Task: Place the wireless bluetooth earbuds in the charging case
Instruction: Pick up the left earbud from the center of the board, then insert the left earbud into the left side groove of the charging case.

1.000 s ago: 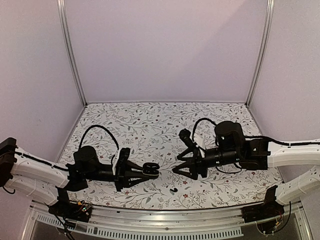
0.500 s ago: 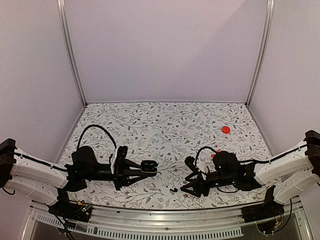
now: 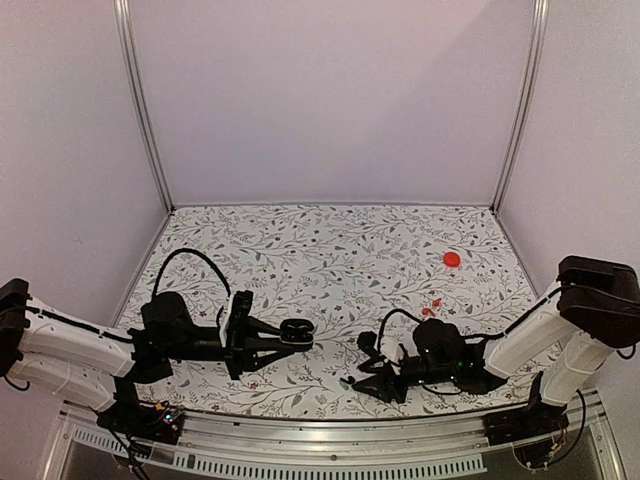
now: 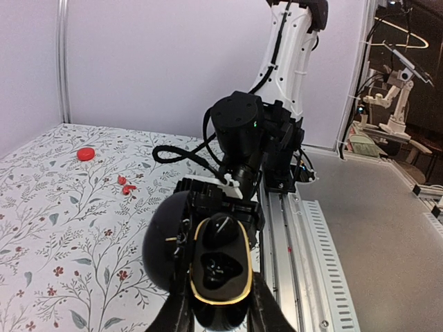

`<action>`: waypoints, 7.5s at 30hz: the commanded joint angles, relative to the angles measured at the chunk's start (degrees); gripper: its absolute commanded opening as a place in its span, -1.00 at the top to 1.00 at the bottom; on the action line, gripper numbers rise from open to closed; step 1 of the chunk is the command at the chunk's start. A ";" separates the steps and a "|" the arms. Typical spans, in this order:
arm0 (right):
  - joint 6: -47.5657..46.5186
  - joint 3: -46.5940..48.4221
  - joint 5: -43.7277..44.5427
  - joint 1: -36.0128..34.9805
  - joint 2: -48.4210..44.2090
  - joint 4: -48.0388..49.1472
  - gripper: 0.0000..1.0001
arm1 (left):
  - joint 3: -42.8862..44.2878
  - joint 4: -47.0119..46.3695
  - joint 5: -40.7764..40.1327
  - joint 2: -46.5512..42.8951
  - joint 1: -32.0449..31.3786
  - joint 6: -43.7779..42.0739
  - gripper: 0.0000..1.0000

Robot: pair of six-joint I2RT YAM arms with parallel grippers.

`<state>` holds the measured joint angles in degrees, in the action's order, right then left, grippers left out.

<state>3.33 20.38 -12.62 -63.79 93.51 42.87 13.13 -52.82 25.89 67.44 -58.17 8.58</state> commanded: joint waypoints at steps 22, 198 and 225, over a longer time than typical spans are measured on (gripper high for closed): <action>-10.07 8.12 16.74 -3.10 10.46 -3.67 0.13 | -0.88 -0.58 -0.53 -1.94 0.97 -1.19 1.00; -4.89 56.22 13.70 6.90 12.44 -73.87 0.82 | -3.57 -0.22 -2.79 -6.12 2.83 -0.72 1.00; -12.48 37.81 0.13 0.05 -20.80 -29.64 0.81 | 3.70 -3.60 2.98 -1.16 4.16 4.97 1.00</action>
<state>-5.74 59.46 -8.56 -61.30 73.78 7.27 15.27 -53.15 26.24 65.58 -54.92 12.93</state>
